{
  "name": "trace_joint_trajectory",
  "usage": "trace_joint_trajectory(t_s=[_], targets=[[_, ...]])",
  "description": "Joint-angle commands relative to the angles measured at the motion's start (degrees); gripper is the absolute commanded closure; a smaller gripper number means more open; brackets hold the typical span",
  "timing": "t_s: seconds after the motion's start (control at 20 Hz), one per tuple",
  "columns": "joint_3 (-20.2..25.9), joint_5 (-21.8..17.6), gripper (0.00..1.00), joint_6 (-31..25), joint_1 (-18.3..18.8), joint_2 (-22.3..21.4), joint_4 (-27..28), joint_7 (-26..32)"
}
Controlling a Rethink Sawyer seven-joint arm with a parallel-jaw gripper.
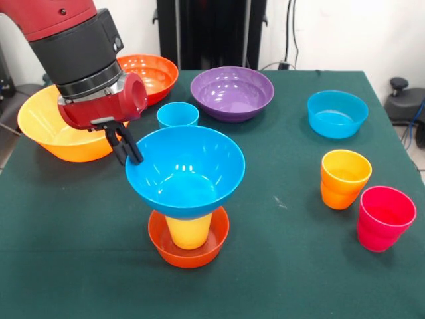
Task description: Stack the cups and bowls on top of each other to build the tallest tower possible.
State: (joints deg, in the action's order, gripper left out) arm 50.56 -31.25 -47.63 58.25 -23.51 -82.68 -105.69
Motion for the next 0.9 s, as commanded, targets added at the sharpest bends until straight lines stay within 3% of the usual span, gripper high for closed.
trace_joint_trajectory(t_s=[0.05,0.9], targets=[[0.03,-3.12,1.00,-0.03,-1.84,1.50,-0.88,14.65],[0.08,-3.12,1.00,-0.04,-1.76,1.17,-1.04,14.42]])
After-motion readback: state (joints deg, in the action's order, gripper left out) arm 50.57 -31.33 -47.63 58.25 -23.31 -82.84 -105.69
